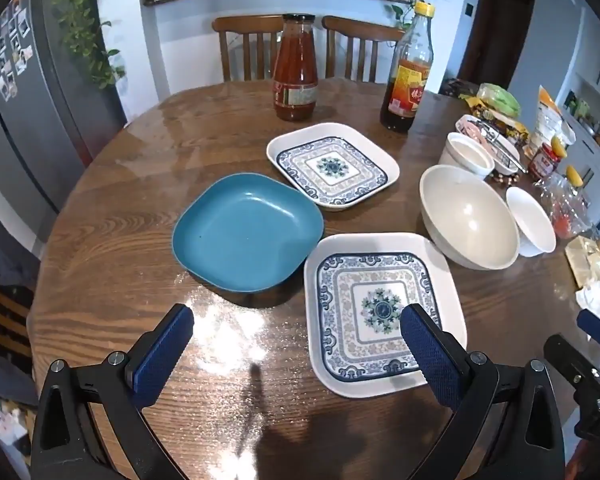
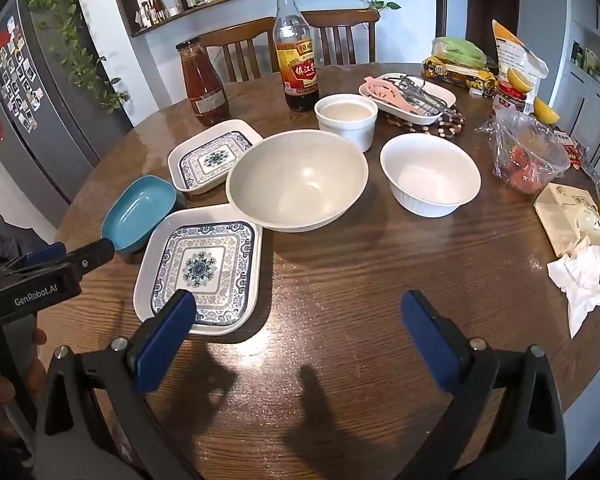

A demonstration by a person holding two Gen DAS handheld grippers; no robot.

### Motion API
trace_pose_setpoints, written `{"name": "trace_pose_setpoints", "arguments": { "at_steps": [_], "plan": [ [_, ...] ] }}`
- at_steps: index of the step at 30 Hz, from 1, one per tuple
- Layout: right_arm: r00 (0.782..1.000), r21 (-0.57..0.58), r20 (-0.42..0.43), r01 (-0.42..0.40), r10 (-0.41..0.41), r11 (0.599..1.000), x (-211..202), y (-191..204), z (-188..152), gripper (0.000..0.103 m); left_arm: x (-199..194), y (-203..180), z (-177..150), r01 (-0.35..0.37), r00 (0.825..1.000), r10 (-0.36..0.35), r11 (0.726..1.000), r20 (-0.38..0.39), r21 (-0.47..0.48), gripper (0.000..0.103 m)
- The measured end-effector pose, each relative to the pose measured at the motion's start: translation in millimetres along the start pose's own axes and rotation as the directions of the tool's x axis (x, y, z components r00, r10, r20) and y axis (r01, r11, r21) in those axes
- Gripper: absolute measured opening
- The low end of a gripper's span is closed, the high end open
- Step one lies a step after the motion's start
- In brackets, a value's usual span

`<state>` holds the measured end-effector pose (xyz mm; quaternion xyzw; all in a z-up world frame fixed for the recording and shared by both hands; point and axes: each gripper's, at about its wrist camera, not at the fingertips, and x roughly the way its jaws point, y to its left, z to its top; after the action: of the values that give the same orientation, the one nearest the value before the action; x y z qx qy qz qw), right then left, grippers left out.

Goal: Organize plates and bowls
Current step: 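Grasp the rim of the nearest patterned square plate with the left tool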

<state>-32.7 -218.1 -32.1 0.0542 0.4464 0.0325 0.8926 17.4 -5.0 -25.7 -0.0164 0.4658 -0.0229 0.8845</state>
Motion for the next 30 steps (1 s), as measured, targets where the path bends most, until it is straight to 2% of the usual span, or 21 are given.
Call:
{"name": "trace_pose_setpoints", "arguments": {
  "at_steps": [10,11,19,21,24,27,30],
  "plan": [
    [1.000,0.017,0.016,0.015,-0.015,1.000,-3.2,-5.7,-0.5,0.103,-1.8,-6.5,-0.6,0.000,1.000,0.000,1.000,0.018,0.023,0.103],
    [1.000,0.017,0.019,0.017,-0.017,1.000,-3.7,-5.5,-8.2,0.103,-1.8,-7.0,-0.6,0.001,1.000,-0.001,1.000,0.018,0.026,0.103],
    [1.000,0.030,0.012,0.011,-0.011,0.999,-0.9,-6.8,0.9,0.103,0.4,-10.0,-0.2,0.004,1.000,-0.005,0.999,0.006,0.036,0.103],
    [0.999,0.005,0.021,0.034,-0.035,0.999,-4.4,-5.0,-2.8,0.103,2.0,-10.4,-0.6,0.012,1.000,-0.012,0.999,0.000,0.036,0.103],
    [1.000,0.023,-0.017,0.018,-0.017,1.000,0.2,-6.2,-2.5,0.103,6.0,-10.2,-2.0,0.031,0.999,-0.030,0.999,-0.023,0.034,0.103],
    [0.999,0.045,-0.042,-0.013,0.015,0.999,7.8,-6.3,-3.1,0.103,17.7,-3.6,-3.5,0.104,0.991,-0.104,0.995,-0.086,-0.010,0.102],
    [0.999,0.027,-0.035,-0.031,0.032,0.999,17.7,-2.5,-2.2,0.103,32.5,2.3,-7.6,0.104,0.984,-0.109,0.994,-0.141,-0.043,0.102]
  ]
}}
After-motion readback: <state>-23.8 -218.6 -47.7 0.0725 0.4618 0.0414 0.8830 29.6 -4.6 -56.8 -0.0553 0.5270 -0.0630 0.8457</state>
